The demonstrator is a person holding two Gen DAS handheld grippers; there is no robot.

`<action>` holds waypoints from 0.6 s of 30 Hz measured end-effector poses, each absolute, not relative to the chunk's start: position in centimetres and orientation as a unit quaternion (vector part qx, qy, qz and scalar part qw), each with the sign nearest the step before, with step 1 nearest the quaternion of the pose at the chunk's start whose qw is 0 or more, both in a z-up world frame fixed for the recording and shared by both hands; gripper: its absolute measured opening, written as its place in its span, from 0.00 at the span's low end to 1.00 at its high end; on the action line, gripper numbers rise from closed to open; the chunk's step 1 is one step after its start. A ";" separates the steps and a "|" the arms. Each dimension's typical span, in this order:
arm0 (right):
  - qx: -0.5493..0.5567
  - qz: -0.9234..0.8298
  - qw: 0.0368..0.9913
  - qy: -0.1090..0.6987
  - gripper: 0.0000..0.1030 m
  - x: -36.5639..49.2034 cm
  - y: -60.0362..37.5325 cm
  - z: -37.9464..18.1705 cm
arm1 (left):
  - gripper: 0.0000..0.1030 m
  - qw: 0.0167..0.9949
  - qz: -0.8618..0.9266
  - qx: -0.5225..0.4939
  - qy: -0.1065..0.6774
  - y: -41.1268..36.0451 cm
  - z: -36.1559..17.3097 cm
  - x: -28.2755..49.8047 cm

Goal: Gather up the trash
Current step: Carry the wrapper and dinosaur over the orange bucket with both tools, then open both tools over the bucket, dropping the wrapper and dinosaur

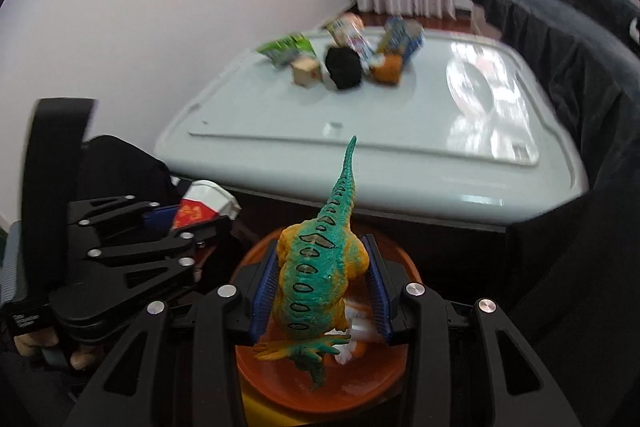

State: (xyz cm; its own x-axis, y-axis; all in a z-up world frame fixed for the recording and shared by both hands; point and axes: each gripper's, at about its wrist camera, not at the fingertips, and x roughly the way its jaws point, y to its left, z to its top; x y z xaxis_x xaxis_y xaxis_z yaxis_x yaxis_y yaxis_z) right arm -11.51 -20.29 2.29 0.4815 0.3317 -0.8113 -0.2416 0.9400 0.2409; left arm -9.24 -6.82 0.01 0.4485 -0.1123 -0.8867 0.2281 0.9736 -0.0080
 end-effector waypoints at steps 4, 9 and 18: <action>0.066 0.164 0.832 0.527 0.39 -10.4 -20.6 -0.1 | 0.26 0.829 -0.106 0.051 0.547 -6.9 -1.7 -8.7; 0.072 0.167 0.813 0.554 0.39 -10.1 -20.4 -1.7 | 0.27 0.800 -0.111 0.035 0.588 -6.6 -3.6 -8.0; 0.076 0.167 0.814 0.551 0.39 -10.2 -20.5 -1.5 | 0.27 0.795 -0.109 0.038 0.596 -6.8 -4.0 -8.3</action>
State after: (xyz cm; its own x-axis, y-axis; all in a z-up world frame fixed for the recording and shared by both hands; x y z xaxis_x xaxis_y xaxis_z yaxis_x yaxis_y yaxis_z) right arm -10.17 -20.51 -1.54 0.3372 0.3559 -0.8716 -0.1893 0.9325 0.3076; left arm -8.28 -6.82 -3.97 0.2656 -0.1277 -0.9556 0.2175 0.9736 -0.0697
